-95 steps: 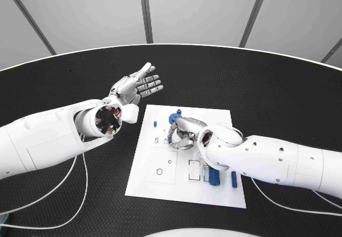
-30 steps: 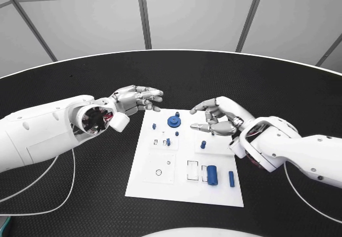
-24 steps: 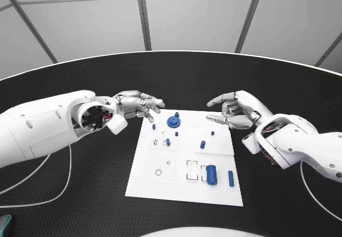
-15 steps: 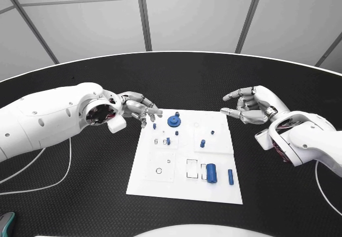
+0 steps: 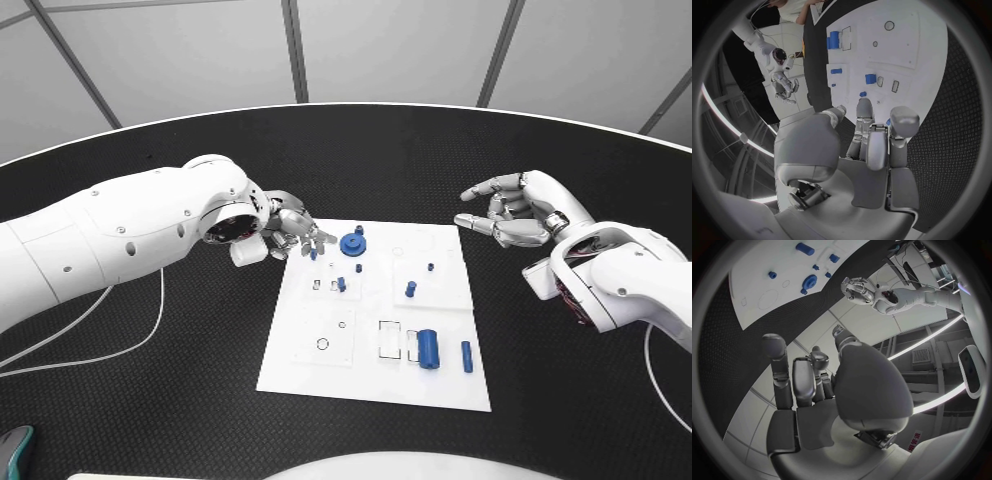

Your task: Assemble the parts on the task board

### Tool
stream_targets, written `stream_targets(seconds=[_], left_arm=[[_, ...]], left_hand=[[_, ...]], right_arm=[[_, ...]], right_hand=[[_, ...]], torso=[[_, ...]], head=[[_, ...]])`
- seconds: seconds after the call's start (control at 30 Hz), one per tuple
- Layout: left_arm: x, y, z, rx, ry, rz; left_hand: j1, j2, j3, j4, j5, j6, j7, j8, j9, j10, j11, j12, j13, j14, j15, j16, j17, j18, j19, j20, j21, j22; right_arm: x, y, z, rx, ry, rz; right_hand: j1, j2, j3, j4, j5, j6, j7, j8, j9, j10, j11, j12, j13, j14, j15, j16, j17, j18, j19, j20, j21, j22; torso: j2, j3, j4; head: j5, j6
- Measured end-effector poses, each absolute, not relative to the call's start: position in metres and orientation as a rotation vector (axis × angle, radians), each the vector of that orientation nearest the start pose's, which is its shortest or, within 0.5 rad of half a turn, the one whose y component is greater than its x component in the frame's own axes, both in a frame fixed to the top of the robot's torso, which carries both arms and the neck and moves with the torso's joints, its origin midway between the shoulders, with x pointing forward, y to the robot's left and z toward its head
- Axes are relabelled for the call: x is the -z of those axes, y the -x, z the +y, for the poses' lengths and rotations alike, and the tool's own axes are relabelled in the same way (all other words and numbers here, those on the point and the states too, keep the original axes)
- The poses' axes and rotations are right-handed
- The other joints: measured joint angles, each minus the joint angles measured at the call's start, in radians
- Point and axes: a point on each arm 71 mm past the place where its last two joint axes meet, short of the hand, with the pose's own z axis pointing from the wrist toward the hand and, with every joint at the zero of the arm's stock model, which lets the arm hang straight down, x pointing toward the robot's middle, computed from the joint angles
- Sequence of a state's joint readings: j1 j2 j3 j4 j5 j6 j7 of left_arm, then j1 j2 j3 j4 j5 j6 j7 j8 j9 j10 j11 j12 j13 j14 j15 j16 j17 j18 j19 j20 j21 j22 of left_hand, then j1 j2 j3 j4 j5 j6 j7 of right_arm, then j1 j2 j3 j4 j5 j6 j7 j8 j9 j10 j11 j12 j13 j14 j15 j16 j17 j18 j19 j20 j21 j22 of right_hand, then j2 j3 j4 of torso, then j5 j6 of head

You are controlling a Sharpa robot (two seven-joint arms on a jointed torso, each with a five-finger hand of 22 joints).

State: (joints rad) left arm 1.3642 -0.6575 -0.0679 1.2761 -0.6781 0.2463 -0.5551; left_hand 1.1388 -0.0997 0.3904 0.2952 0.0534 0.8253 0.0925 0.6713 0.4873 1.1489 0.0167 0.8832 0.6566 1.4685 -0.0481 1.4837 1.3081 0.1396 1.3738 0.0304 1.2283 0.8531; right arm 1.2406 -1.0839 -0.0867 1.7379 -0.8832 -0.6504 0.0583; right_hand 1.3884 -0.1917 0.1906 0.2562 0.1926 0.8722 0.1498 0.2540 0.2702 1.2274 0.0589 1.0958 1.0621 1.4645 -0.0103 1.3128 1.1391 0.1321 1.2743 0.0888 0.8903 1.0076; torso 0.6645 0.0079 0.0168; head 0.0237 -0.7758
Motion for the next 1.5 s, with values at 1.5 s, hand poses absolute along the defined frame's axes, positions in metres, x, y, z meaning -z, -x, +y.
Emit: stream_targets(seconds=[1.5], left_arm=[[0.192,-0.538,0.133,0.300,0.186,2.535]], left_hand=[[-0.051,-0.011,-0.100,-0.004,0.000,-0.055,-0.016,0.113,0.094,0.021,-0.017,0.172,0.151,-0.004,-0.010,0.015,0.000,-0.015,0.023,-0.009,0.028,0.061]], right_arm=[[0.150,-0.448,-0.264,-0.871,-0.456,1.408]], right_hand=[[0.004,-0.004,-0.011,0.019,0.044,0.003,-0.003,0.004,-0.002,0.007,0.000,-0.016,-0.022,0.000,0.000,-0.018,-0.008,0.000,0.005,-0.005,-0.027,-0.017]], torso=[[0.006,-0.0037,0.0066]], head=[[-0.017,-0.025]])
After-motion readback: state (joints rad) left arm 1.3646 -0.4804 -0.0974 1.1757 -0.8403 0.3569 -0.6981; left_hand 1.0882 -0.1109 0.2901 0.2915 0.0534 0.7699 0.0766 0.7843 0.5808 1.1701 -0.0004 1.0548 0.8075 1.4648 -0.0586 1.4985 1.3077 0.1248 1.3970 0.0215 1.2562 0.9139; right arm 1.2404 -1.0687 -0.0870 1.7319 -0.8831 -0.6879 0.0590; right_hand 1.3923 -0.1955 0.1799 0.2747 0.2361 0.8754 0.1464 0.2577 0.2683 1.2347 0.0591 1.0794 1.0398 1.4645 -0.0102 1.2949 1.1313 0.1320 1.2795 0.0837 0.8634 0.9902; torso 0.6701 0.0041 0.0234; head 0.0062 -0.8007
